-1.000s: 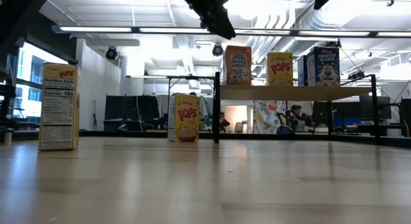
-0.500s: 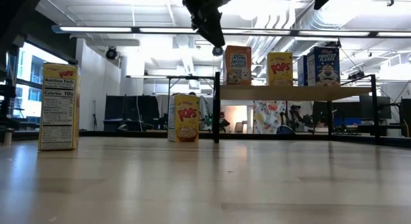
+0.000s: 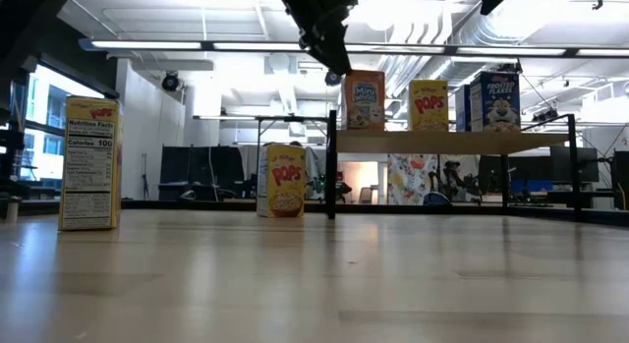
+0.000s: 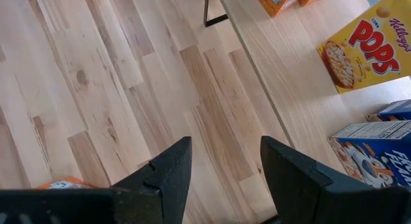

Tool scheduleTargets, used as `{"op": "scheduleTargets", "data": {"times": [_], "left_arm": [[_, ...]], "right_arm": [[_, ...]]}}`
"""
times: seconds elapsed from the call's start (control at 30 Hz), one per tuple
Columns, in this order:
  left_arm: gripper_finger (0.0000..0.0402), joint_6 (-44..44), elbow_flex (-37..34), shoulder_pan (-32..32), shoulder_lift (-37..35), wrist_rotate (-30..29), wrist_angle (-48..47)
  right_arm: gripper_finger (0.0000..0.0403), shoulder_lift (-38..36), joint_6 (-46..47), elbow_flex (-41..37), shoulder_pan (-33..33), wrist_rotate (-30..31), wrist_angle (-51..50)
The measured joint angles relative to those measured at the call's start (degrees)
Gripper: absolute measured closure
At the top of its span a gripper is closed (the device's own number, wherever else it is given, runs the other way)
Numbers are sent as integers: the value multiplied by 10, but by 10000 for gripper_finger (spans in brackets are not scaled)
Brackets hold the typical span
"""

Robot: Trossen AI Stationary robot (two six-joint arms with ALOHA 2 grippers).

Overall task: Stack cereal on shelf
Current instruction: Put the top orange cereal box on the shelf aligned with the other orange cereal box

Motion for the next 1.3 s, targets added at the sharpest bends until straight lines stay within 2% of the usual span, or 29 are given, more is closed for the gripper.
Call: {"op": "scheduleTargets", "data": {"times": [0.37, 0.77, 1.07, 1.3], "left_arm": [[199, 2, 0, 5, 15, 15, 16], [200, -39, 0, -34, 15, -18, -7], [200, -3, 1, -56, 27, -17, 71], [200, -7, -1, -40, 45, 1, 78]], "right_arm": [[226, 0, 0, 0, 0, 0, 0], [226, 0, 0, 0, 0, 0, 0], [226, 0, 0, 0, 0, 0, 0], [226, 0, 0, 0, 0, 0, 0]]}}
